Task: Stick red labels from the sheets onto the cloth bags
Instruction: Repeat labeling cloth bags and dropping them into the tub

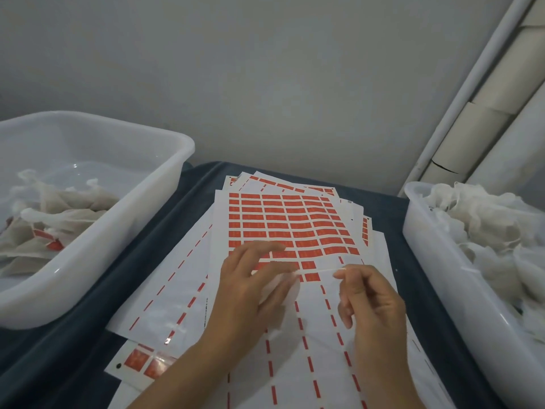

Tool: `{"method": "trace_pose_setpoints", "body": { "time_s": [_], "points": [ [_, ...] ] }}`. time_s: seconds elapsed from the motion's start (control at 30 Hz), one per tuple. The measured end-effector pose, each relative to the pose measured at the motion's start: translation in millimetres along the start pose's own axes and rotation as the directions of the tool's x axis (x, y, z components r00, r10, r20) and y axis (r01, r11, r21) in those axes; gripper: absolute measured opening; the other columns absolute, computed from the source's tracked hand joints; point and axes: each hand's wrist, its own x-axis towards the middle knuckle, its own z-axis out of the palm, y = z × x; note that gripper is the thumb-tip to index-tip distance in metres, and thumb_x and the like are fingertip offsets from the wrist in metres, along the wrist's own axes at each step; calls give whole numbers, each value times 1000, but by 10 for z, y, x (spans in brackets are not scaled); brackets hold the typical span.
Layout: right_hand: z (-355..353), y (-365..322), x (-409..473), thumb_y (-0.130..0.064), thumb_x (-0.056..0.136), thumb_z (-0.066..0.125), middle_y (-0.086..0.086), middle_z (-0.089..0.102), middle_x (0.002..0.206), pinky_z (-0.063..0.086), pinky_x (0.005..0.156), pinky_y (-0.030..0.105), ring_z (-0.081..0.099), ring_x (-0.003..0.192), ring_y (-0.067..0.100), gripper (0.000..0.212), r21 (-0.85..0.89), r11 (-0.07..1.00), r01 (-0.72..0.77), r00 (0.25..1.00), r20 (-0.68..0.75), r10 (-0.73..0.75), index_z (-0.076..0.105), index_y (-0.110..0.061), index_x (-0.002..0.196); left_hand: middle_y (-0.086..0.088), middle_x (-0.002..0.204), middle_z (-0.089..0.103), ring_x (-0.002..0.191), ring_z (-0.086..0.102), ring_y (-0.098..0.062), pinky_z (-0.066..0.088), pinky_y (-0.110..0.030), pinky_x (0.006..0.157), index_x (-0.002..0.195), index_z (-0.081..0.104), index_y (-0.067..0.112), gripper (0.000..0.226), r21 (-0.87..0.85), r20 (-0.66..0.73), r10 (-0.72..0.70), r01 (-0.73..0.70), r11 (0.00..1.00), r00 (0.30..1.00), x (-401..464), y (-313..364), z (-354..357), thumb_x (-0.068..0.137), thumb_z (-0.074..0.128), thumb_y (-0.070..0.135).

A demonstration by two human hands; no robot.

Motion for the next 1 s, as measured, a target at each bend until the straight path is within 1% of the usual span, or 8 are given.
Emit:
{"method": "trace_pose_setpoints", "body": {
  "time_s": [0.13, 0.23, 0.33, 0.53, 0.63, 0.73, 0.9, 1.0],
  "points": [
    [7, -48, -9, -35, 75, 52, -11, 61, 55, 46, 47, 9, 54, 48, 6, 19, -9, 999, 44, 997, 61, -43, 65, -23, 81, 26, 72, 59, 80, 55, 9, 40, -1, 70, 62, 59, 39, 37, -268, 182, -264, 306, 914, 947, -79, 92, -25, 87, 42, 58],
    [49, -56, -46, -32, 79, 55, -22, 62, 57, 44, 47, 7, 59, 54, 2, 10, -15, 995, 98, 985, 145, -95, 64, -26, 78, 12, 58, 63, 52, 57, -2, 42, -6, 53, 62, 71, 39, 55, -331, 583, -383, 640, 693, 716, -32, 175, -45, 74, 27, 70],
    [128, -40, -122, -31, 83, 59, -30, 64, 68, 45, 56, 5, 63, 67, -4, 15, -103, 963, 250, 911, 363, -197, 66, -26, 71, 7, 73, 72, 57, 61, -8, 45, -14, 50, 75, 75, 34, 50, -431, 690, -476, 838, 335, 545, 73, 177, -102, 75, 34, 62],
    [180, 13, -174, -45, 84, 56, -30, 62, 71, 44, 63, 5, 60, 73, -6, 15, -171, 948, 270, 794, 596, -119, 65, -35, 76, -4, 73, 66, 35, 39, -8, 34, -13, 32, 108, 63, 8, 39, -700, 707, -417, 648, -299, 571, 158, -51, -337, 75, 60, 29],
    [107, 1, -37, -43, 72, 53, -15, 62, 58, 41, 48, 7, 56, 52, 3, 21, -90, 996, -13, 955, 294, 39, 65, -26, 76, -2, 57, 49, 37, 34, -7, 32, -13, 34, 82, 60, 9, 23, -689, 706, -395, 699, -191, 588, 193, -83, -393, 78, 55, 31],
    [80, 50, 13, -43, 73, 54, -16, 65, 68, 45, 55, 5, 62, 66, -1, 17, -134, 990, 34, 994, 106, -20, 62, -29, 78, -1, 53, 44, 39, 35, -7, 32, -15, 39, 61, 51, 12, 34, -493, 757, -379, 846, 204, 532, 169, -3, -367, 82, 52, 40],
    [172, 103, -85, -43, 82, 50, -35, 64, 90, 41, 71, -2, 55, 99, -14, 10, -216, 965, 152, 977, 181, -113, 57, -38, 86, 4, 43, 44, 34, 35, -6, 30, -15, 43, 41, 51, 20, 51, -115, 859, -388, 865, 488, 333, 153, 173, -217, 92, 49, 24],
    [222, 142, -131, -43, 81, 44, -38, 59, 94, 43, 70, 0, 56, 96, -14, 16, -209, 971, 120, 974, 214, -75, 56, -33, 86, 8, 46, 46, 39, 37, -4, 32, -16, 44, 55, 62, 25, 38, -149, 899, -257, 797, 585, 356, 133, 169, -230, 92, 51, 22]
  ]
}}
